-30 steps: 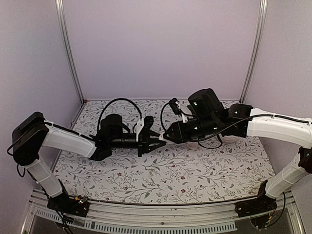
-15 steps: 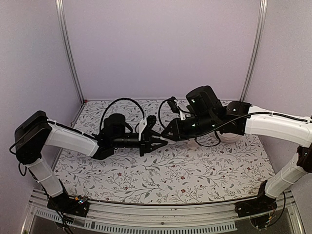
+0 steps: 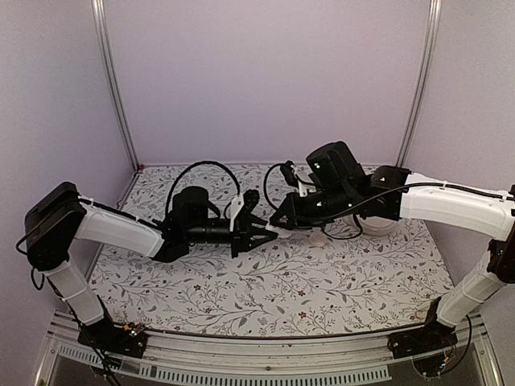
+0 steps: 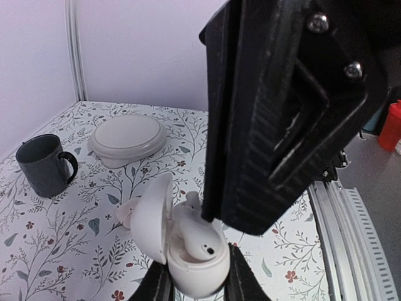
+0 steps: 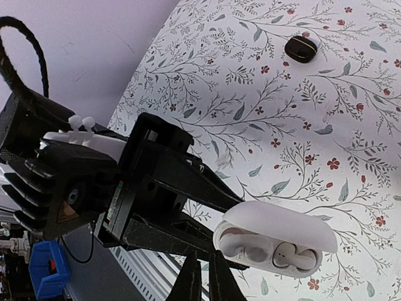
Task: Insert the wireless bluetooth earbuds into the charging case
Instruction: Adjust the left earbud in the left side groove of the charging case.
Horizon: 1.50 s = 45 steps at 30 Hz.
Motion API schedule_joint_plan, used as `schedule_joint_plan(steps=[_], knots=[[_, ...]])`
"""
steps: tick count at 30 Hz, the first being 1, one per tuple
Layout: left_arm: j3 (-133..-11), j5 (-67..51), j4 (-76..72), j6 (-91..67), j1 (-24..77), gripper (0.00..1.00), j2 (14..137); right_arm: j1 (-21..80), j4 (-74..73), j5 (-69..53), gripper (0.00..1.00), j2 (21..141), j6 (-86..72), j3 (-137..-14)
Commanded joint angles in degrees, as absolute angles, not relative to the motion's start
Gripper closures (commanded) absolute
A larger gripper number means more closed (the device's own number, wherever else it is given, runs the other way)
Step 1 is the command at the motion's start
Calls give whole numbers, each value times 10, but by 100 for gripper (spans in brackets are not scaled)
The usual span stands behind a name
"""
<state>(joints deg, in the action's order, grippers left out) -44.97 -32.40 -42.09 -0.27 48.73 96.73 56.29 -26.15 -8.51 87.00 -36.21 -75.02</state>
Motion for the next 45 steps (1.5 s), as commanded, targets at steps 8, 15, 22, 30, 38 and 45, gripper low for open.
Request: schedule_joint_plan(steps=[8,15,22,30,38,45], knots=[[-456,-337,-419,-2,493,100,963,561,-263,-46,94,875,-368,-746],[-456,-338,-418,-1,494,100,960,561,-259,-54,94,882,-367,-739],[-459,-340,-418,0,494,100,959,562,-264,-59,95,888,-362,-732],[-461,-341,-420,4,495,100,951,569,-272,-53,96,903,-356,-731],[-452,-350,-441,-11,489,100,955,572,-275,-43,96,886,-354,-741],[-439,-369,-468,-37,480,100,964,565,-267,-32,93,819,-328,-747]])
